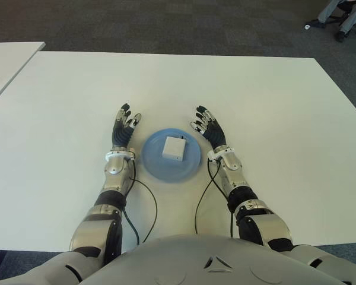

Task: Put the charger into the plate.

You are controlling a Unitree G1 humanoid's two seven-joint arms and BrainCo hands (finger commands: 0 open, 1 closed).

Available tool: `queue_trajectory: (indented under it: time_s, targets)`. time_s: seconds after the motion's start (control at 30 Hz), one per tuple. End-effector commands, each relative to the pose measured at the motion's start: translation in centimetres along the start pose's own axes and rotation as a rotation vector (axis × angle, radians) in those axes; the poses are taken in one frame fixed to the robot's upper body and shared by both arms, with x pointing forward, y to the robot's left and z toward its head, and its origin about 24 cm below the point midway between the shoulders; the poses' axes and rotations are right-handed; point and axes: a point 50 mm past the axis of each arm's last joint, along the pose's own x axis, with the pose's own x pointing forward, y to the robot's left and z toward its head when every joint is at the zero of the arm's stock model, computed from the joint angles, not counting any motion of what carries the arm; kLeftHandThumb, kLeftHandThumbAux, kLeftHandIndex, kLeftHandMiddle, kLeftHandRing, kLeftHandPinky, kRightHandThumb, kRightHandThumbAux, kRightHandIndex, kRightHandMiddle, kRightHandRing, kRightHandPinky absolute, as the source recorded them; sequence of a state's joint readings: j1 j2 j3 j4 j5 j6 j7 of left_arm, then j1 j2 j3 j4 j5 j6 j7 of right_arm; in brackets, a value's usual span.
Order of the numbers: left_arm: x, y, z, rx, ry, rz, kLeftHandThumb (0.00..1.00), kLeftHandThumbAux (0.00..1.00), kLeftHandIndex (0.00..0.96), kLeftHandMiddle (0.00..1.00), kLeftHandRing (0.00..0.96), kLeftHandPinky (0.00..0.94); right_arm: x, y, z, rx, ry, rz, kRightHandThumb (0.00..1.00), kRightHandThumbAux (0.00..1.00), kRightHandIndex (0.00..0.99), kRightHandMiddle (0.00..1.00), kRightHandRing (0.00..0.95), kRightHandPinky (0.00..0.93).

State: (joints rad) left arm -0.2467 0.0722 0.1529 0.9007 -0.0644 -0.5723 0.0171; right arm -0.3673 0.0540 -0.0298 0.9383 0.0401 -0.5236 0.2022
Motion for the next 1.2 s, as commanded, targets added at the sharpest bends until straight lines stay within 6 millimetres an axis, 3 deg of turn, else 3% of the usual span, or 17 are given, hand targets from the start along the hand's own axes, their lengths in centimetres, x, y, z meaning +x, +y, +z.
queue_trajectory:
  time_s: [0.03, 0.77, 1.2]
  targets:
    - [-1.89, 0.89, -2.70, 0.006, 0.137, 0.011, 0.000, 0.544, 0.000, 0.013, 0.000, 0.000, -0.65, -0.26, -1.37, 0.025, 0.076, -0.013, 0.000, 0.694, 0.082, 0.090, 0.058, 0.069]
    - [-2.03, 0.88, -2.90, 0.003, 0.147, 0.001, 0.000, 0.546, 0.000, 0.024, 0.000, 0.000, -0.69, -0.36, -1.62, 0.041, 0.084, -0.025, 0.000, 0.642, 0.087, 0.097, 0.062, 0.067]
    - [-2.21, 0.72, -2.90, 0.011, 0.135, 0.003, 0.000, 0.546, 0.000, 0.030, 0.000, 0.000, -0.82, -0.61, -1.88, 0.048, 0.082, -0.098, 0.000, 0.655, 0.060, 0.067, 0.023, 0.010]
